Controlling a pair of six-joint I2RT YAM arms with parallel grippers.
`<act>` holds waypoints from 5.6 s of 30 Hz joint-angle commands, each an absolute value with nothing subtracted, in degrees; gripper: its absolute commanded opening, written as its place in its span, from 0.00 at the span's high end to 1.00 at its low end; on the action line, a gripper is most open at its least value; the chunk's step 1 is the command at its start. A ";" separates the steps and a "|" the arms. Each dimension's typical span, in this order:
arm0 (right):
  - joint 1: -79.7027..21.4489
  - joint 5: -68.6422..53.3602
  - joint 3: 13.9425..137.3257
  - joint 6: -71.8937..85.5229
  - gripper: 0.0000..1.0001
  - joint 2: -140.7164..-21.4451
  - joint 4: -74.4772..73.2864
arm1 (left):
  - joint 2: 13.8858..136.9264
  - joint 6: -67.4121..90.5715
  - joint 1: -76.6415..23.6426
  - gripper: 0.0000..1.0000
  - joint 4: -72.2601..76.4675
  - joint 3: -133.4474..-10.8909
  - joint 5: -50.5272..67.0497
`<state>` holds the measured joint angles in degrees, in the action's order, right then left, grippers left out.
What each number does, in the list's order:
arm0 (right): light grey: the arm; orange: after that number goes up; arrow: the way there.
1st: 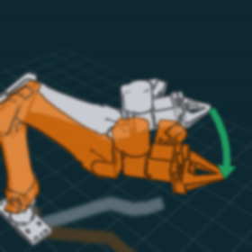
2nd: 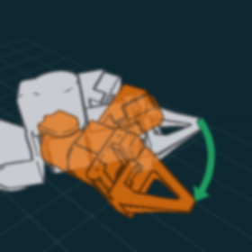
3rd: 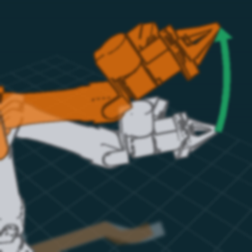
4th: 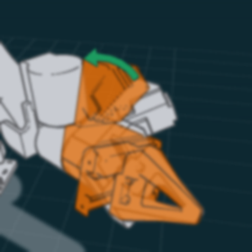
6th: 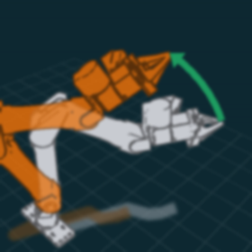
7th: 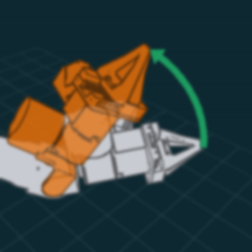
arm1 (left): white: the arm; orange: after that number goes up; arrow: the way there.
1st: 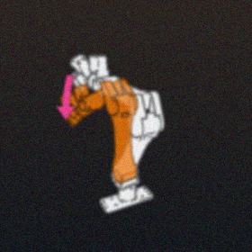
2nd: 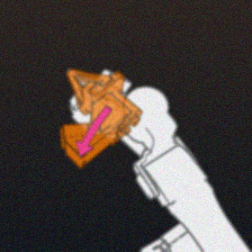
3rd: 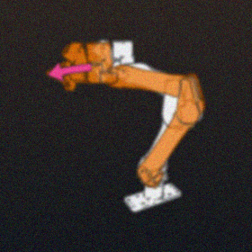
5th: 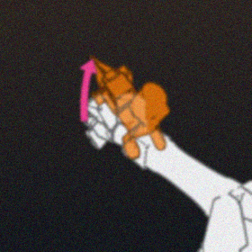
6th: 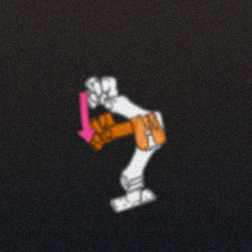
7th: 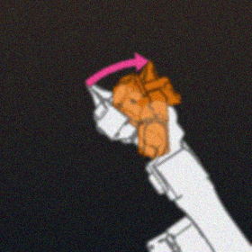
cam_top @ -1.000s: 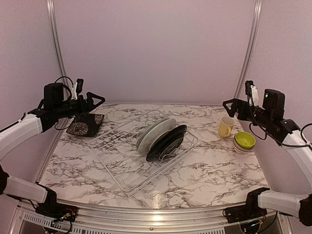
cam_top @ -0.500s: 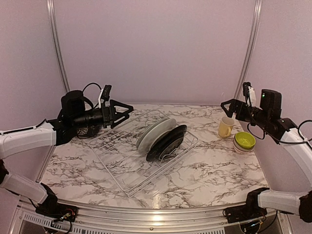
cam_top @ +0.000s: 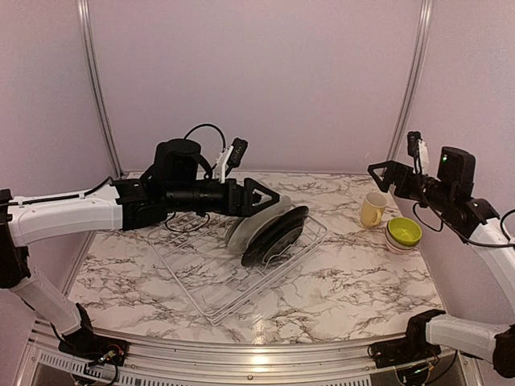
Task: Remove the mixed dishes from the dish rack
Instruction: Grab the plate from the dish rack, then place the plate on the plate.
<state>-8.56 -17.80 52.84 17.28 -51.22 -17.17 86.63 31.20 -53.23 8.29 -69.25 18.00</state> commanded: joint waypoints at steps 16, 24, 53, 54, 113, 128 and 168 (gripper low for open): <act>-8.79 -17.83 52.74 15.78 0.02 -50.86 -16.32 | 99.08 13.98 -63.54 0.30 -22.57 -86.99 -5.72; -8.79 -17.79 52.26 16.20 0.02 -50.90 -15.64 | 105.66 12.21 -63.54 0.48 -28.90 -93.33 -6.10; -8.78 -16.30 52.01 14.78 0.01 -47.27 -18.60 | 115.47 3.63 -63.46 0.82 -41.00 -103.38 -1.01; -8.79 -16.04 51.88 14.88 0.01 -47.22 -18.44 | 115.66 3.20 -63.46 0.85 -41.23 -103.67 -1.36; -8.79 -18.57 51.77 16.78 0.01 -51.87 -14.33 | 95.08 2.29 -60.77 1.00 -29.74 -101.34 17.73; -8.79 -17.86 51.90 16.12 0.02 -51.07 -15.33 | 73.13 9.68 -55.28 1.00 -3.30 -83.38 16.39; -8.79 -18.13 51.27 16.27 0.02 -47.58 -16.52 | 98.86 -10.48 -33.61 1.00 -29.68 -89.57 -61.78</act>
